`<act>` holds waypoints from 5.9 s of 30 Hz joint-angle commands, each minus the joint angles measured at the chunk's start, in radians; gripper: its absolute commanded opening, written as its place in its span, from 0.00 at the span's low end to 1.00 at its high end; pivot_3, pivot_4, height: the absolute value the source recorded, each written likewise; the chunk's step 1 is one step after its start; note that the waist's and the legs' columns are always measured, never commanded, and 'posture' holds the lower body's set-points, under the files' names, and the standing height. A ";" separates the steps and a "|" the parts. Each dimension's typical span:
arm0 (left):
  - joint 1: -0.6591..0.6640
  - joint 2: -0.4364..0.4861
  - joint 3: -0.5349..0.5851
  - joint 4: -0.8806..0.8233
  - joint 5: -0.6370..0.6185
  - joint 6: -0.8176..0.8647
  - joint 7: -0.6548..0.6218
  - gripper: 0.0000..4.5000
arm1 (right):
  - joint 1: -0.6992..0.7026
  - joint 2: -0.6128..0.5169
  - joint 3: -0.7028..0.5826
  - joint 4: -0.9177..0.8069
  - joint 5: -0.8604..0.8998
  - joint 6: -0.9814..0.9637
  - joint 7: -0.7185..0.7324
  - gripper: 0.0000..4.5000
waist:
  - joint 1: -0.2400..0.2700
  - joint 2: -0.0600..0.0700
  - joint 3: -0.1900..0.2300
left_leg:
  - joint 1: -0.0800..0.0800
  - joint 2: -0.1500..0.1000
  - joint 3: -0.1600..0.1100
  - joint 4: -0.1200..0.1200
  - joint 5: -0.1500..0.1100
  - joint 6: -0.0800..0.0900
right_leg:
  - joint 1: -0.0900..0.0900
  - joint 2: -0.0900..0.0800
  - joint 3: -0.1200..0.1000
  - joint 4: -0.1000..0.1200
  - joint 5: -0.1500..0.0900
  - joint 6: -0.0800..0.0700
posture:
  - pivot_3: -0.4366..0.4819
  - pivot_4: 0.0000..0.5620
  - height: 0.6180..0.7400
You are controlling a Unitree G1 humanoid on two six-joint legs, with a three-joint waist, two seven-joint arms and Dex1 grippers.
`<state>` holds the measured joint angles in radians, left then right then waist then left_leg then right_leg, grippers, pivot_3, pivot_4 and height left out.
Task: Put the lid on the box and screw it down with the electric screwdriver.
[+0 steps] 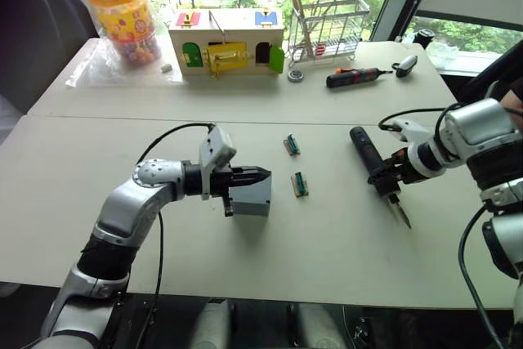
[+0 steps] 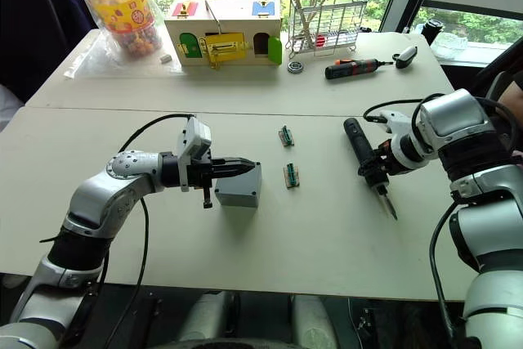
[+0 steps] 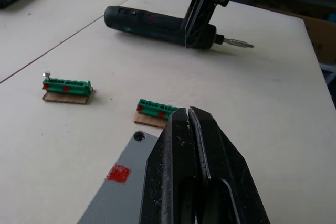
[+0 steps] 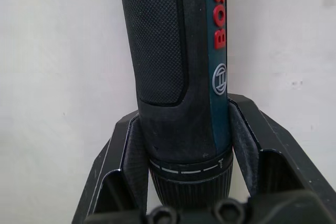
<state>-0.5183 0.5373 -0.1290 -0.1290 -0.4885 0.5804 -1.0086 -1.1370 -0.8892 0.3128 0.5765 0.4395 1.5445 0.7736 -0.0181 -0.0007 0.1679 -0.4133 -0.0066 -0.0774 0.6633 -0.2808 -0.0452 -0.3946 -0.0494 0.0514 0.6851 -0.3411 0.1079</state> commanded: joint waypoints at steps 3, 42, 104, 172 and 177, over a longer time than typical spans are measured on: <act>-0.057 0.026 0.061 0.103 -0.043 -0.004 -0.086 0.00 | -0.118 0.063 -0.498 -0.096 0.075 0.068 -0.084 0.39 | -0.002 0.000 0.000 | -0.004 0.000 0.000 -0.001 0.002 -0.004 | -0.004 0.002 0.000 -0.001 0.000 0.000 | 0.48 0.27 1.00; -0.055 0.128 -0.084 0.160 0.148 -0.040 -0.170 0.00 | 0.711 0.761 -0.319 -0.972 0.074 -1.004 -0.269 0.39 | -0.051 0.001 -0.001 | -0.005 -0.002 -0.005 0.000 0.008 -0.014 | -0.004 0.001 -0.001 0.005 0.001 0.002 | 0.48 0.27 1.00; -0.048 0.107 -0.089 0.159 0.168 -0.046 -0.164 0.00 | 0.818 0.702 -0.165 -0.812 -0.043 -1.155 -0.231 0.39 | -0.049 -0.001 -0.006 | 0.006 0.000 -0.005 -0.001 0.004 -0.007 | 0.007 0.001 -0.001 0.004 0.001 0.002 | 0.48 0.27 1.00; 0.064 0.149 -0.027 -0.087 0.053 -0.037 -0.179 0.00 | 0.458 -0.118 -0.502 -0.371 0.664 0.070 -0.567 0.39 | -0.025 0.002 -0.008 | 0.004 0.001 0.001 -0.012 0.000 0.000 | 0.006 -0.001 0.001 -0.012 0.001 0.001 | 0.48 0.27 1.00; 0.093 0.152 -0.004 -0.063 0.063 -0.047 -0.143 0.00 | 0.418 -0.129 -0.414 -0.246 0.655 0.070 -0.573 0.39 | -0.024 0.002 -0.008 | 0.004 0.001 0.001 -0.011 0.000 0.000 | 0.006 0.000 0.001 -0.012 0.001 0.001 | 0.48 0.27 1.00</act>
<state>-0.4356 0.6766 -0.1665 -0.1867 -0.4240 0.5413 -1.1628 -0.6855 -0.9894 -0.0987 0.3046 1.0826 1.6080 0.2015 -0.0423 0.0013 0.1601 -0.4094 -0.0061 -0.0760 0.6518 -0.2807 -0.0450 -0.3890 -0.0499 0.0529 0.6726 -0.3404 0.1094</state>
